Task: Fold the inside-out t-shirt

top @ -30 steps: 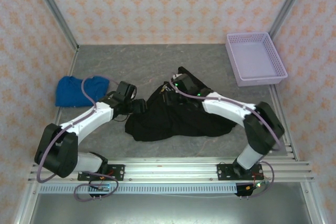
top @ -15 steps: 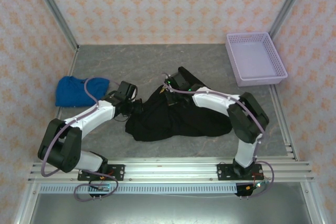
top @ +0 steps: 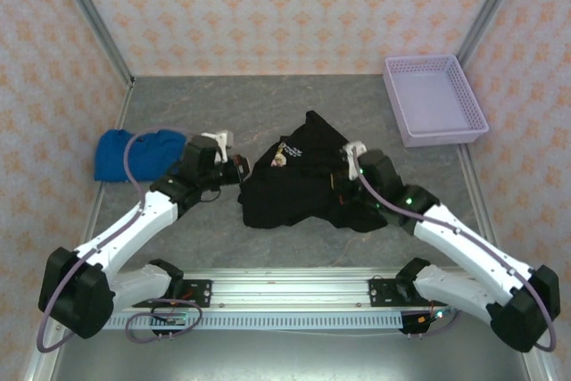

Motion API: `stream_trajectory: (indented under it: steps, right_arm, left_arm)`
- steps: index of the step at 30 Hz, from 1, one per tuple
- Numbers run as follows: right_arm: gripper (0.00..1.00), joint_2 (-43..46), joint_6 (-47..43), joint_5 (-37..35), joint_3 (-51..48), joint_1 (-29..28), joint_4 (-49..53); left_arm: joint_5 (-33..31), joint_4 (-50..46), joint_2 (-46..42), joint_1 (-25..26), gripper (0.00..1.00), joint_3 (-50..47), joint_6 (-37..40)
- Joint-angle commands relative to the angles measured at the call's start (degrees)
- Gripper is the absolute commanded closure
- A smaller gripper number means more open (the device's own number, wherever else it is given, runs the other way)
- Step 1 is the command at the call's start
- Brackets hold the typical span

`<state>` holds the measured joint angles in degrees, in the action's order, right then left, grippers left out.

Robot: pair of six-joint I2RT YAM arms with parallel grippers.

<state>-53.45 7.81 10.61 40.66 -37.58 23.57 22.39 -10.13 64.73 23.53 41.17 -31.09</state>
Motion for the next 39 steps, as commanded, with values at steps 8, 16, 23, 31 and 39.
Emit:
stream_trajectory:
  steps: [8,16,23,31,39]
  right_arm:
    - [0.50,1.76,5.61,-5.25,-3.21,-2.51,2.54]
    - [0.38,-22.47,-0.60,0.26,7.60,-2.32,-2.65]
    - [0.53,-33.37,-1.21,3.57,10.30,-2.41,-4.80]
    - [0.96,-32.18,-0.93,4.25,12.82,-2.27,-5.54]
    - [1.00,-15.38,-2.20,15.35,7.24,-0.87,-10.08]
  left_arm:
    - [-4.93,-8.78,9.75,11.53,0.58,6.78,6.60]
    - [-10.94,-14.02,20.44,12.48,0.51,11.37,5.10]
    - [-10.76,-11.72,19.85,12.39,0.51,6.76,3.68]
    - [-10.66,-8.28,16.70,12.46,0.51,2.97,3.37]
    - [-9.73,-0.40,2.19,12.41,0.43,-1.24,5.48]
